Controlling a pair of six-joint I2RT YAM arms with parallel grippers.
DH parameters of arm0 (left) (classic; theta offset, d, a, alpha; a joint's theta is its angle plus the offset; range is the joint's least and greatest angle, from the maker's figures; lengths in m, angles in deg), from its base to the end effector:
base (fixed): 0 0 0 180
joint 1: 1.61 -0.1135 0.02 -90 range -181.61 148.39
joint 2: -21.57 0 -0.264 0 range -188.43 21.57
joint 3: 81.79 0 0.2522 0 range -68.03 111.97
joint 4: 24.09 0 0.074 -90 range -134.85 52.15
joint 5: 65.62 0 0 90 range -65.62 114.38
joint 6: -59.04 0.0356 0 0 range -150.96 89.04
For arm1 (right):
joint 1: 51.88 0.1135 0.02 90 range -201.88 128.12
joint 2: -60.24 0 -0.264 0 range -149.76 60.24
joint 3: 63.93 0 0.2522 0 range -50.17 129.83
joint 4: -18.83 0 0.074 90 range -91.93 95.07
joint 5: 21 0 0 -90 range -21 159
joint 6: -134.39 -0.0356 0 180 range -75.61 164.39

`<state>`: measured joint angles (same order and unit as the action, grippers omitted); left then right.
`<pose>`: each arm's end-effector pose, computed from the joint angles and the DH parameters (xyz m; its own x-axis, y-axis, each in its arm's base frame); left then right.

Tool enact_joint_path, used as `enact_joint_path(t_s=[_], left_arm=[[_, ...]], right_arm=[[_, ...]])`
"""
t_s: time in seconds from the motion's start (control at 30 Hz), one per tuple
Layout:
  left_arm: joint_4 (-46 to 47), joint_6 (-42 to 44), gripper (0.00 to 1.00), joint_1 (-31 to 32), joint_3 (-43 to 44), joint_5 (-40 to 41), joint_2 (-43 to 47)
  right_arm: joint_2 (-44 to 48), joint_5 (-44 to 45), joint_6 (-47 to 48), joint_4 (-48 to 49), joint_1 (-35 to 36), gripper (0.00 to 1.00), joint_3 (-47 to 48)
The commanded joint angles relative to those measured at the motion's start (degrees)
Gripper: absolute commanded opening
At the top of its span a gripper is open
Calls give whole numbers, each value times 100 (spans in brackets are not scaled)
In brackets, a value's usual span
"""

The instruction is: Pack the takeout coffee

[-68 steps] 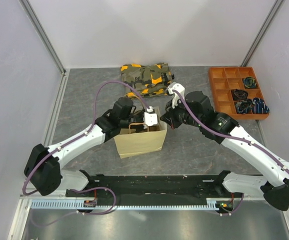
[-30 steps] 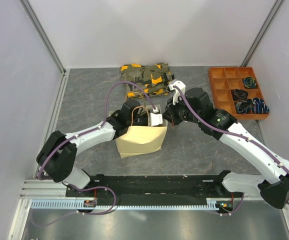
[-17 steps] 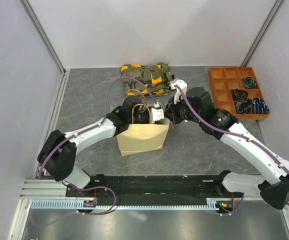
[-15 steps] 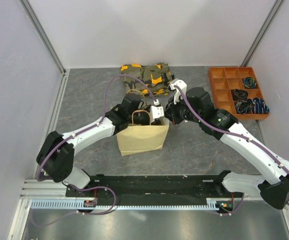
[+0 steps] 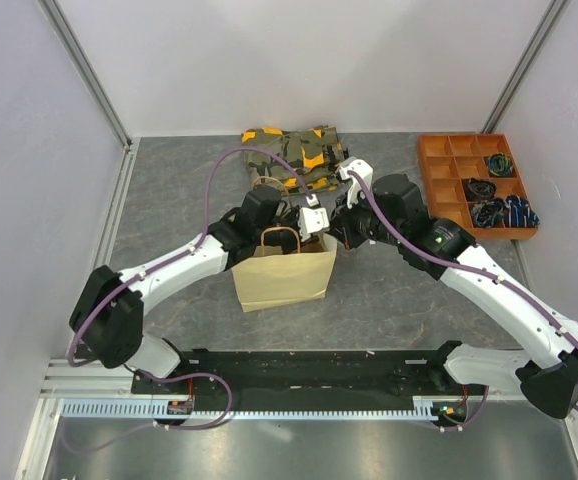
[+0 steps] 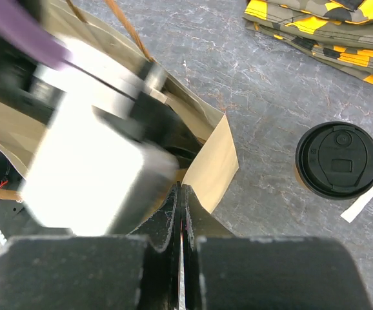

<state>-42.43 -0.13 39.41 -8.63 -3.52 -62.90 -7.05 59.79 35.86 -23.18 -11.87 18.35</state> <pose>0.2407 -0.2315 0.2746 0.1340 0.4837 -0.8649 0.9528 0.1770 0.2466 0.1947 0.1708 0.3727 -0.4544 -0.1903 -0.8702 -0.6840 0.7004 0.2040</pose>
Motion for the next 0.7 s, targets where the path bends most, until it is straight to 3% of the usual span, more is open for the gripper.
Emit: enact_joint_path(t_s=[0.0, 0.37, 0.67], left_arm=[[387, -7, 2, 65, -200, 259, -368], [379, 380, 2, 82, -587, 408, -729], [1, 512, 2, 73, -324, 549, -1133]], right_arm=[[40, -89, 1, 188, 25, 0, 84], [31, -2, -25, 180, 33, 0, 101], [-4, 25, -52, 206, 33, 0, 145]])
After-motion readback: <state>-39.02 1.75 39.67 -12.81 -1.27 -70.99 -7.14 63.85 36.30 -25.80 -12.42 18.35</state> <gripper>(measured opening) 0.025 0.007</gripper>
